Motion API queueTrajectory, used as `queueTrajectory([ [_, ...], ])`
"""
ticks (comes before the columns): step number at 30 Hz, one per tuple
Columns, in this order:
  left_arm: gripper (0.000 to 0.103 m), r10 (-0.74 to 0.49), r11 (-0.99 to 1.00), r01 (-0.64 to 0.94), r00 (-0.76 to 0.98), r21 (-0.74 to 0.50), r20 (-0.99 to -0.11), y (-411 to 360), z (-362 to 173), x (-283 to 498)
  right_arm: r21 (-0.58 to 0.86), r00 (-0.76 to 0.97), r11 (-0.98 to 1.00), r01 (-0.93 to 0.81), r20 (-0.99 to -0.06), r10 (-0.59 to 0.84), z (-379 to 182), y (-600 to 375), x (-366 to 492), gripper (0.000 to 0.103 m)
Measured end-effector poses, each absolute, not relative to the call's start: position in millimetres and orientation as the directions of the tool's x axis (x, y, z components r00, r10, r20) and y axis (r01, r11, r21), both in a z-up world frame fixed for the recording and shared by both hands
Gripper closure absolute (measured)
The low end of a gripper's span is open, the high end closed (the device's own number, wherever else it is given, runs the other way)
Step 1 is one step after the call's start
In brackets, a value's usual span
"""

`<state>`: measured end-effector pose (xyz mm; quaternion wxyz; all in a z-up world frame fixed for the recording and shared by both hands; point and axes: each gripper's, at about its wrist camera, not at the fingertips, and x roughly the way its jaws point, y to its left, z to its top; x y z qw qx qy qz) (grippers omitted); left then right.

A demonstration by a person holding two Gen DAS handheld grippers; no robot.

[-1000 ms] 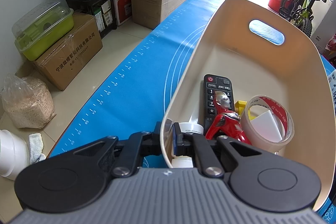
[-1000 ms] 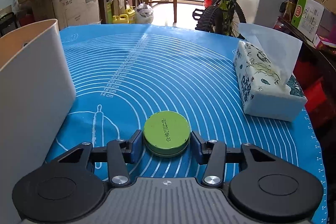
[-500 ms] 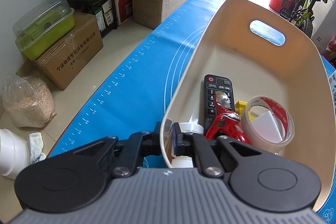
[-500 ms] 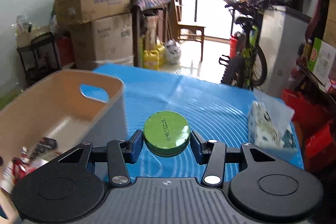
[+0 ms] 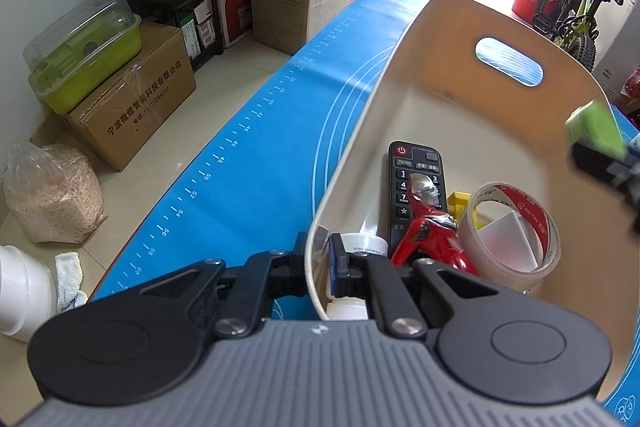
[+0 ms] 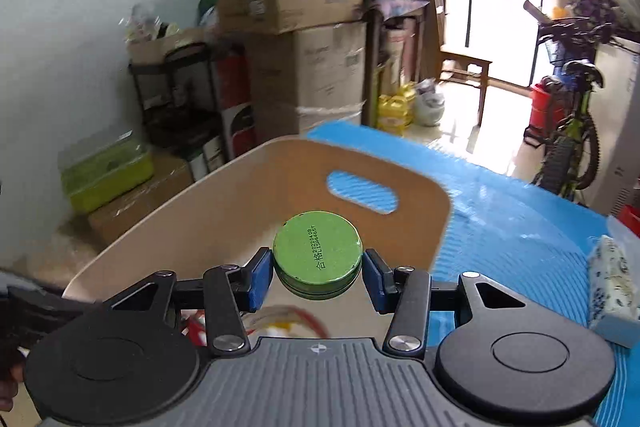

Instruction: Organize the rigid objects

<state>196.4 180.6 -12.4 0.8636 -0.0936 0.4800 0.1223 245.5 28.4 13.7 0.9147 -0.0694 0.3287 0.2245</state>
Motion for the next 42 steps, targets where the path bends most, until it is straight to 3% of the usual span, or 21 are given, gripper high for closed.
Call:
queueTrajectory([
  [6, 0.092, 0.119, 0.954, -0.298, 0.504, -0.043, -0.855, 180, -13, 197, -0.049, 0.592, 0.853, -0.519, -0.741, 0.317, -14, 58, 238, 0.049],
  [10, 0.092, 0.120, 0.953, -0.301, 0.496, -0.040, -0.860, 179, -15, 197, -0.090, 0.573, 0.834, -0.545, -0.765, 0.293, -20, 70, 233, 0.049],
  [17, 0.091, 0.139, 0.951, -0.308, 0.507, -0.028, -0.851, 177, -9, 192, -0.007, 0.571, 0.857, -0.515, -0.748, 0.337, -9, 59, 226, 0.034],
  [19, 0.089, 0.153, 0.954, -0.300, 0.524, -0.013, -0.838, 173, -1, 187, 0.030, 0.590, 0.879, -0.475, -0.731, 0.344, 0, 52, 218, 0.019],
  [21, 0.075, 0.157, 0.954, -0.299, 0.543, -0.015, -0.825, 170, 8, 181, 0.071, 0.598, 0.885, -0.460, -0.712, 0.367, 7, 42, 208, 0.017],
  [22, 0.052, 0.159, 0.954, -0.299, 0.548, -0.015, -0.821, 168, 13, 178, 0.081, 0.602, 0.887, -0.455, -0.706, 0.374, 11, 38, 203, 0.015],
  [23, 0.038, 0.160, 0.954, -0.300, 0.556, -0.017, -0.815, 167, 18, 174, 0.081, 0.612, 0.890, -0.448, -0.698, 0.372, 16, 33, 198, 0.012],
  [25, 0.031, 0.166, 0.954, -0.300, 0.578, -0.019, -0.799, 165, 30, 165, 0.076, 0.643, 0.899, -0.431, -0.673, 0.365, 27, 22, 187, 0.009],
  [35, 0.030, 0.166, 0.978, -0.205, 0.616, 0.047, -0.770, 126, 74, 128, 0.037, 0.733, 0.942, -0.333, -0.618, 0.283, 78, -32, 128, 0.002],
  [42, 0.030, 0.108, 0.993, -0.114, 0.655, 0.043, -0.748, 87, 95, 95, 0.119, 0.742, 0.976, -0.181, -0.634, 0.215, 93, -88, 88, 0.002],
])
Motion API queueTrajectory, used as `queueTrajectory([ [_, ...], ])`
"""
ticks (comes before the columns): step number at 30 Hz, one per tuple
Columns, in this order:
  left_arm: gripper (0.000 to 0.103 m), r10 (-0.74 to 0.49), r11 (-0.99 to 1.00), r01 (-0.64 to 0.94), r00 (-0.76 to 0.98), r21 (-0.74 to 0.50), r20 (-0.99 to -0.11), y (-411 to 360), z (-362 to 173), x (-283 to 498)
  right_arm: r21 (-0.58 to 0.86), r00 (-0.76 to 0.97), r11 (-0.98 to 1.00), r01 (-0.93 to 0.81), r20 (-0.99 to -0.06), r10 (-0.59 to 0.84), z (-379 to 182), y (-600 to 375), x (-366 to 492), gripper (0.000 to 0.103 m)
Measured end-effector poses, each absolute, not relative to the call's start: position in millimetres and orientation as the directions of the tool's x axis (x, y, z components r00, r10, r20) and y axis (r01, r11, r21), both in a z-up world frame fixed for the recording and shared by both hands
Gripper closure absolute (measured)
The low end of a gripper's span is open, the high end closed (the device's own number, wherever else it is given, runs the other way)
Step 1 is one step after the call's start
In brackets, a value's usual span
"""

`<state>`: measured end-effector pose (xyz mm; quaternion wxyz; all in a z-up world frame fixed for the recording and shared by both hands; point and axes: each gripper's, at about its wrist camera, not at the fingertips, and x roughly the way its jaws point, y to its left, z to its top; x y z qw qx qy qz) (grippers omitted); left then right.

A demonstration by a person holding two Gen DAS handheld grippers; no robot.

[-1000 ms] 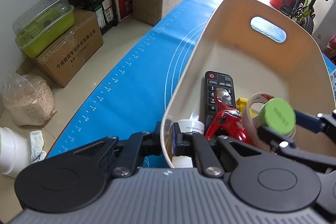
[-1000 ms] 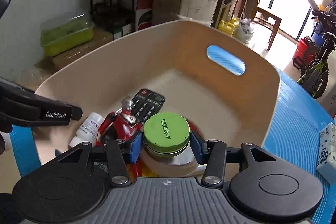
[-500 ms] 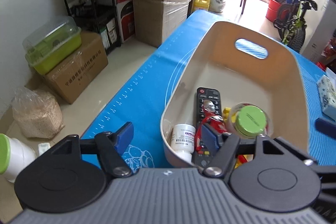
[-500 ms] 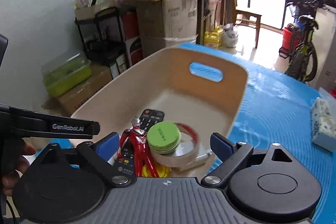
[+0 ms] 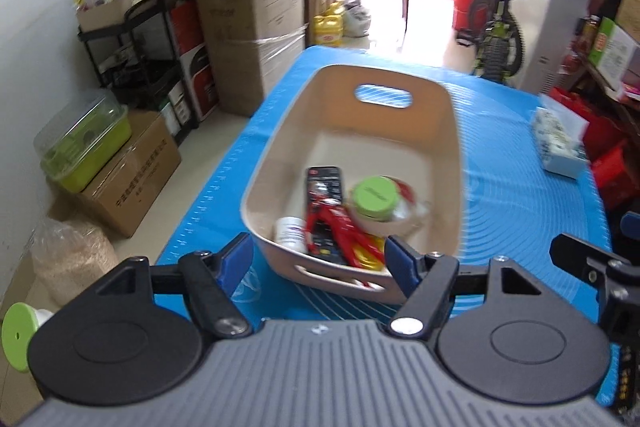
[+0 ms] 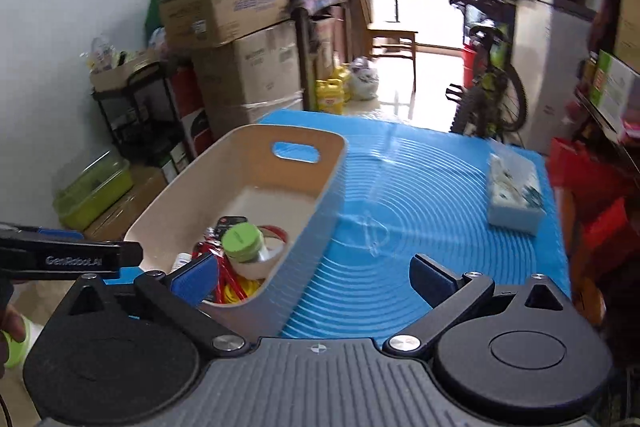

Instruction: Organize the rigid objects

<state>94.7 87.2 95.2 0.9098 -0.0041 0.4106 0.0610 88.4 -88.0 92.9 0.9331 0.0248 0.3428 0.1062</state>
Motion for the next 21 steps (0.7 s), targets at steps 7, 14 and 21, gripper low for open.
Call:
queueTrajectory([
  [7, 0.030, 0.038, 0.999, -0.023, 0.681, 0.030, -0.731, 43, 103, 56, 0.130, 0.767, 0.989, -0.070, -0.627, 0.137, 95, -130, 34, 0.002],
  [14, 0.030, -0.001, 0.997, 0.055, 0.686, 0.050, -0.728, 10, 90, 21, 0.099, 0.791, 0.995, -0.004, -0.608, 0.064, 84, -159, -20, 0.002],
  [21, 0.030, -0.008, 0.990, 0.105, 0.689, 0.089, -0.725, -3, 70, -3, 0.081, 0.808, 0.996, 0.031, -0.589, 0.023, 66, -164, -47, 0.002],
])
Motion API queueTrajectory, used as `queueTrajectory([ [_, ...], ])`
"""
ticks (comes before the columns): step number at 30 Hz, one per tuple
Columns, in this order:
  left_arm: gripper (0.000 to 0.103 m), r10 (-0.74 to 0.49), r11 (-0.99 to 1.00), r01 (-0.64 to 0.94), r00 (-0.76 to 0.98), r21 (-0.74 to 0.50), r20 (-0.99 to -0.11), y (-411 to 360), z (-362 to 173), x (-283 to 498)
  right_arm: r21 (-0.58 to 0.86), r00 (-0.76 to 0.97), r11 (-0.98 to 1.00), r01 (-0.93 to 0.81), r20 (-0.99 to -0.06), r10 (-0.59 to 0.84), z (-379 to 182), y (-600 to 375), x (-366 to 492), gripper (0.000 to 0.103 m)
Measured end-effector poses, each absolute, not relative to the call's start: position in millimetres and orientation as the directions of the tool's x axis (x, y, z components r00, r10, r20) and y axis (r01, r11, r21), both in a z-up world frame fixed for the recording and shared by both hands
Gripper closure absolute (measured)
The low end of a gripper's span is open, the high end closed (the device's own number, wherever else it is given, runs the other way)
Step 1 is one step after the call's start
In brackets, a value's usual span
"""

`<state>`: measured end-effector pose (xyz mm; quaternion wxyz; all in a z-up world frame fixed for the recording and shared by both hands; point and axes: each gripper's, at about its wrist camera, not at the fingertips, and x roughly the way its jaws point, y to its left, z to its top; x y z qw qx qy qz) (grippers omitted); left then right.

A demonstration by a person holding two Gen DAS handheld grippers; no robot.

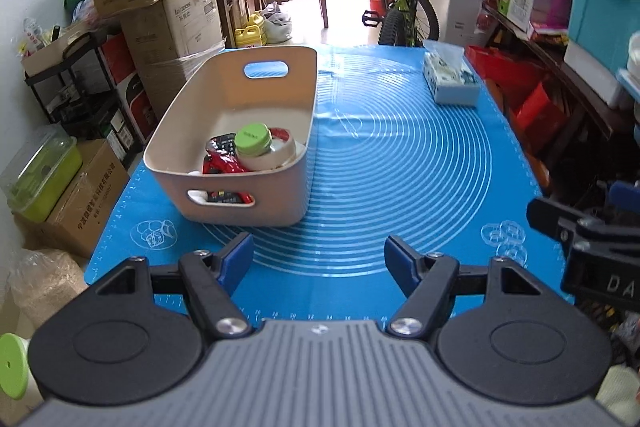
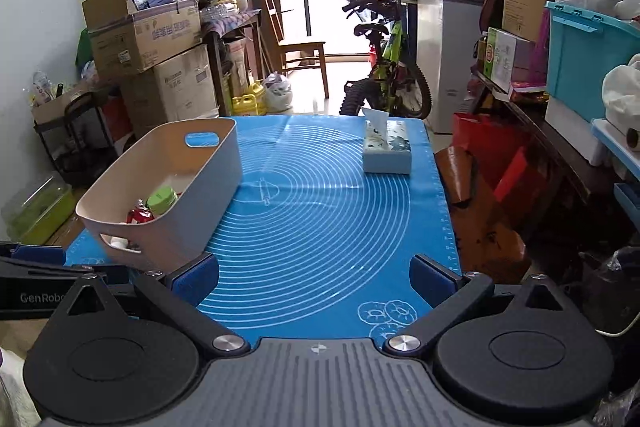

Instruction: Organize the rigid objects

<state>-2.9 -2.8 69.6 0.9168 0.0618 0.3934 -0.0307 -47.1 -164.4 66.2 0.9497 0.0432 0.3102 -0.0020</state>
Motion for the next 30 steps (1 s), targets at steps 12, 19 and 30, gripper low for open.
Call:
queueTrajectory([
  [12, 0.030, 0.010, 0.987, 0.112, 0.669, 0.115, -0.743, 2, 37, -13, 0.052, 0.828, 0.998, 0.021, -0.561, 0.011, 38, -146, -64, 0.002],
  [19, 0.030, -0.006, 0.992, 0.098, 0.658, 0.078, -0.753, 7, 28, -12, 0.020, 0.839, 1.000, 0.007, -0.545, 0.005, 33, -137, -69, 0.002],
  [30, 0.030, -0.005, 0.992, 0.097, 0.670, 0.080, -0.742, 7, 28, -15, 0.015, 0.828, 1.000, 0.003, -0.560, 0.006, 29, -135, -66, 0.002],
])
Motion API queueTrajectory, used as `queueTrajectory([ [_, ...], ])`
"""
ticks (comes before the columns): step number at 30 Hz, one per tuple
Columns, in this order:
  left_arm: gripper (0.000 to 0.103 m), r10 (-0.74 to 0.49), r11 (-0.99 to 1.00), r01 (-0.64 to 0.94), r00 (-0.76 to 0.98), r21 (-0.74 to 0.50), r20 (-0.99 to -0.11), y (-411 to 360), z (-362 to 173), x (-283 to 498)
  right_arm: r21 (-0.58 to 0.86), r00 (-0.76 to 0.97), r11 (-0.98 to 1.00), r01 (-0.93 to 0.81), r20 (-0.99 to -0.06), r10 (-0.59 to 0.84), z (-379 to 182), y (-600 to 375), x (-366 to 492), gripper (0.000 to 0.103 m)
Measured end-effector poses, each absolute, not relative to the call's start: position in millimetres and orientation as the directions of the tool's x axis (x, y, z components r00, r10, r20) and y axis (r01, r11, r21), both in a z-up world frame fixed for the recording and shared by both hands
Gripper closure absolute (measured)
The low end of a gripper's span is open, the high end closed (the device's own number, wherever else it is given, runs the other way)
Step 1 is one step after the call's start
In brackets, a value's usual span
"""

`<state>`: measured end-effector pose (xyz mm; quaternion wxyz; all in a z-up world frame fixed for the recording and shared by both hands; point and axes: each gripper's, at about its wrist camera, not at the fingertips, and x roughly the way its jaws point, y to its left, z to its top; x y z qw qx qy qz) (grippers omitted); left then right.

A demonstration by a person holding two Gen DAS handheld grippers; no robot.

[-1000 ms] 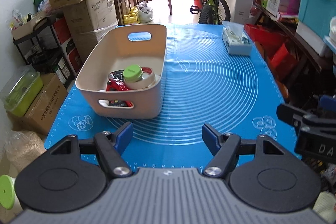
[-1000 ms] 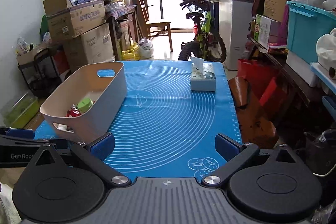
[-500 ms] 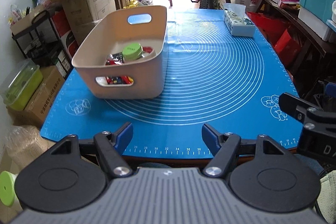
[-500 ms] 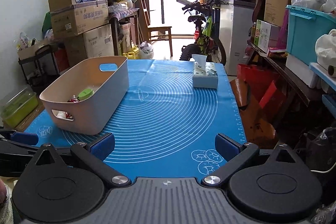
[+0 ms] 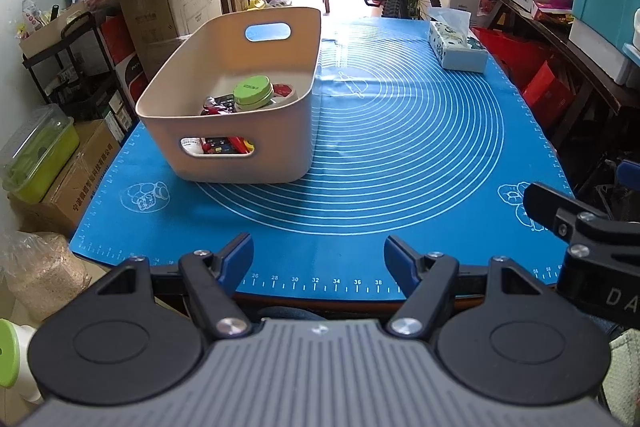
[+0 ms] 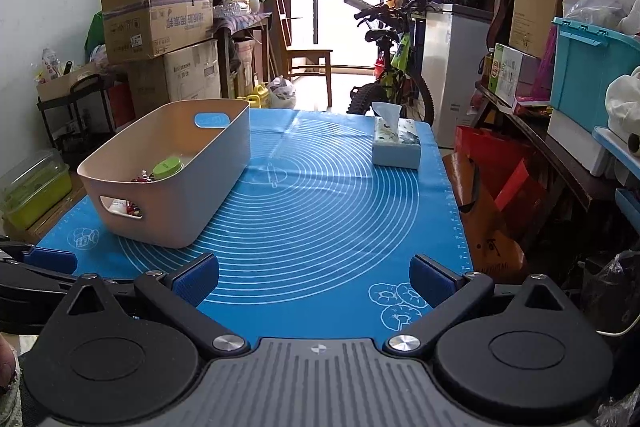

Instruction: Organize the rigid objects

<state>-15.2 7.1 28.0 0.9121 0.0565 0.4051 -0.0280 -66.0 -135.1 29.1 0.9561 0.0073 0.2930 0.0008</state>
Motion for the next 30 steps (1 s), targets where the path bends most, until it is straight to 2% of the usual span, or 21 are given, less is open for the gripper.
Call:
queueTrajectory([
  [30, 0.030, -0.013, 0.991, 0.103, 0.694, 0.081, -0.720, 7.1, 31.6, -20.5, 0.003, 0.831, 1.000, 0.005, -0.557, -0.003, 28.8, -133.4, -67.3, 0.002],
])
